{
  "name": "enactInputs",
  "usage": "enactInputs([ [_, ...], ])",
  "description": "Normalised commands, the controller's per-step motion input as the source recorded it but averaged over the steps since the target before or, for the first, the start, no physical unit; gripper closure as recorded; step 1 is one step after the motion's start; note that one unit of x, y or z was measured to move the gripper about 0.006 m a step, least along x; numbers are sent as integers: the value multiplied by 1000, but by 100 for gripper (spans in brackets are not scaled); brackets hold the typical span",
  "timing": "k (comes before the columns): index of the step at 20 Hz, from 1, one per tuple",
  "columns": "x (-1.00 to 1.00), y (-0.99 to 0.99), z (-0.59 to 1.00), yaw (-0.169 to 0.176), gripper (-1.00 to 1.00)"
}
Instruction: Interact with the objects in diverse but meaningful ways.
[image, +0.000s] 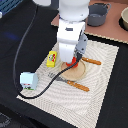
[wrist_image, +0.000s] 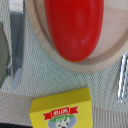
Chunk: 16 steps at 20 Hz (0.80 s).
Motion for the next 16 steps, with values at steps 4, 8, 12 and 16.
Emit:
enactInputs([
  [4,299,-66,-153,0,-100],
  [8,159,-90,-216,0,-100],
  [12,173,-94,-184,0,-100],
  [16,154,-94,-166,0,-100],
])
